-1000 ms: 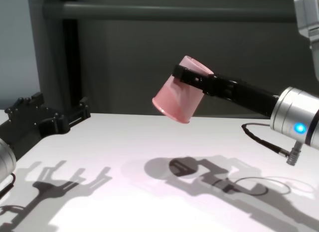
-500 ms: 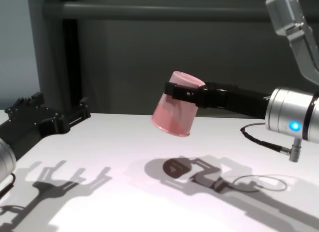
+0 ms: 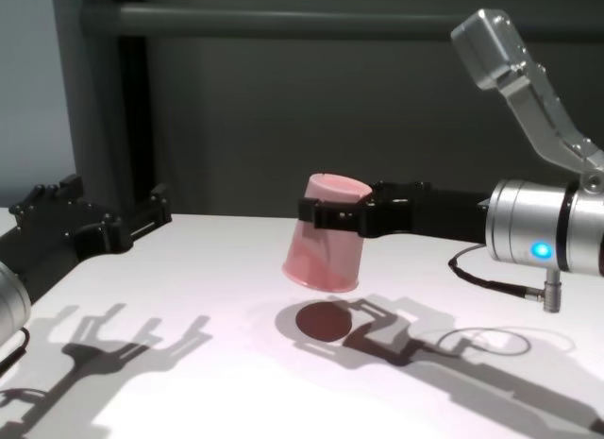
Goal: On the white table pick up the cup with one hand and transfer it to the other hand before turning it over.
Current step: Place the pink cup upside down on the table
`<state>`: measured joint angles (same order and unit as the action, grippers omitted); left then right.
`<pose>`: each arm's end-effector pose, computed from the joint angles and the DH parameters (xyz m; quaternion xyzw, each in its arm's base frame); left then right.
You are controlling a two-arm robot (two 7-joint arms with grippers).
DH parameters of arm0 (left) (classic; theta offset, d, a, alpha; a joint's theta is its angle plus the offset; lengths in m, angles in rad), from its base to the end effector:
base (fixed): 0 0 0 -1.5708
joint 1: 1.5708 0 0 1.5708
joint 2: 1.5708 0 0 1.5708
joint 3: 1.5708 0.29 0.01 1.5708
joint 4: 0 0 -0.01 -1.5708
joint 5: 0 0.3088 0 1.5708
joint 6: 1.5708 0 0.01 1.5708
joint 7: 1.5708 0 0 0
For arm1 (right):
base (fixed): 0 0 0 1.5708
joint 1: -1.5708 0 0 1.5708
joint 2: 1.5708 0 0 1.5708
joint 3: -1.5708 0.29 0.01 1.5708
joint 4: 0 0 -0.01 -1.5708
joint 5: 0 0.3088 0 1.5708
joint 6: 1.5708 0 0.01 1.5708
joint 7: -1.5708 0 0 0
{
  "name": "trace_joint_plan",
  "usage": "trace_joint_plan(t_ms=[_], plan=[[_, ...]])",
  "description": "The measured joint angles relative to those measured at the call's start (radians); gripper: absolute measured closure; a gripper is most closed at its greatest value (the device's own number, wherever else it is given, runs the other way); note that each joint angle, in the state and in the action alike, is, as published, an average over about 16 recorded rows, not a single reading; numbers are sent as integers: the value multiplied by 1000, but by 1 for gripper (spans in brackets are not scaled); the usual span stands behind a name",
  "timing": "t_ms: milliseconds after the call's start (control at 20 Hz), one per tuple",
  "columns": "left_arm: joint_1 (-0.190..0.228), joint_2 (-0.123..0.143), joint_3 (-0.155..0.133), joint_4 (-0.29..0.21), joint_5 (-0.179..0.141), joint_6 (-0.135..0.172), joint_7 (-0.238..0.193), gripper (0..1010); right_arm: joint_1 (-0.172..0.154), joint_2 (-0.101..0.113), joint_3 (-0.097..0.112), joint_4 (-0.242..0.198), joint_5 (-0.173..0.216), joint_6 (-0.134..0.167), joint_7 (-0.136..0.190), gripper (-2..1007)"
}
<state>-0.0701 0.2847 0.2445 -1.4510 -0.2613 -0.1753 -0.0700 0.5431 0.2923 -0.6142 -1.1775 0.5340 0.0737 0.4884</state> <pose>0.3392 0.0193 -0.3218 -0.0118 -0.0326 0.6033 0.7968 0.4446 0.0445 -0.2620 -0.0401 0.0508 -0.3285 0.9423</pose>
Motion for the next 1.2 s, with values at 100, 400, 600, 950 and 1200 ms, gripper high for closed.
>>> trace_joint_plan(t_ms=[100, 400, 600, 950, 1200], plan=[[0, 0, 0, 0, 0, 0, 0, 7, 7, -3, -6, 11, -15, 5, 4, 236], [0, 0, 0, 0, 0, 0, 0, 7, 23, -16, -16, 50, -49, 5, 18, 236], [0, 0, 0, 0, 0, 0, 0, 7, 27, -29, -14, 77, -62, -1, 28, 236], [0, 0, 0, 0, 0, 0, 0, 7, 25, -52, -3, 116, -72, -11, 46, 236], [0, 0, 0, 0, 0, 0, 0, 7, 21, -65, 7, 130, -77, -11, 53, 214]])
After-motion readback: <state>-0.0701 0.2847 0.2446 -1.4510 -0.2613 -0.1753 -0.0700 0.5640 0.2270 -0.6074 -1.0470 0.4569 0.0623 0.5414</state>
